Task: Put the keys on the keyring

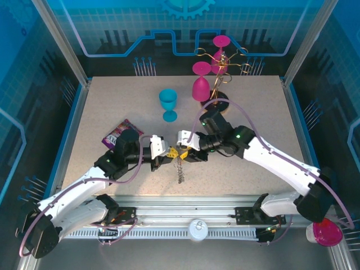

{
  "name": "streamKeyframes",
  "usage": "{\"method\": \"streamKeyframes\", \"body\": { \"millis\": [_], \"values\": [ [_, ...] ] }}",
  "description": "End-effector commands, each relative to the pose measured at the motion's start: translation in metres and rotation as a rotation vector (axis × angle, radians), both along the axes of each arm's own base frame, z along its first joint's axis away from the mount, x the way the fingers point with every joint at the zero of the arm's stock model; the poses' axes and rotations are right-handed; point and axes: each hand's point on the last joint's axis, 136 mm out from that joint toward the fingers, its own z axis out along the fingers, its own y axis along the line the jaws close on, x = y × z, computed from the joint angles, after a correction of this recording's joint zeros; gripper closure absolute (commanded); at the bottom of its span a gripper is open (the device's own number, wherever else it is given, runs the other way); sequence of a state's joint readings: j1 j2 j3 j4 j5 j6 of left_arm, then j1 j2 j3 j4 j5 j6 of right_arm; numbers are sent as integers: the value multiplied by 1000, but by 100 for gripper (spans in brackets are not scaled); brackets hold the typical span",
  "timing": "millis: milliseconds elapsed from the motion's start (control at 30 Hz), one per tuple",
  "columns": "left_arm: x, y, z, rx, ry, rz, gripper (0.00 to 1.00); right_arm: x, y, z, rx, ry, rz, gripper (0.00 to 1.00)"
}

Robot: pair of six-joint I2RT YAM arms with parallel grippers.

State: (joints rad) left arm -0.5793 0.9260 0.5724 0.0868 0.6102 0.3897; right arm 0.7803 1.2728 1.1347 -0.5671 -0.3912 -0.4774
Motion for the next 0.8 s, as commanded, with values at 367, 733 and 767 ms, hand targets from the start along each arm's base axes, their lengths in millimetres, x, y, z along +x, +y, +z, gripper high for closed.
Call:
{"method": "streamKeyframes", "body": {
  "millis": [367,733,767],
  "values": [
    [0,-5,30,-220,-43,5,100,-1,10,-11,169,103,-41,66],
    [8,0,47,-439,23,69,100,2,25,-12,211,104,-50,73],
    [8,1,50,-470,30,72,100,3,26,-12,214,100,-54,73]
  ]
}}
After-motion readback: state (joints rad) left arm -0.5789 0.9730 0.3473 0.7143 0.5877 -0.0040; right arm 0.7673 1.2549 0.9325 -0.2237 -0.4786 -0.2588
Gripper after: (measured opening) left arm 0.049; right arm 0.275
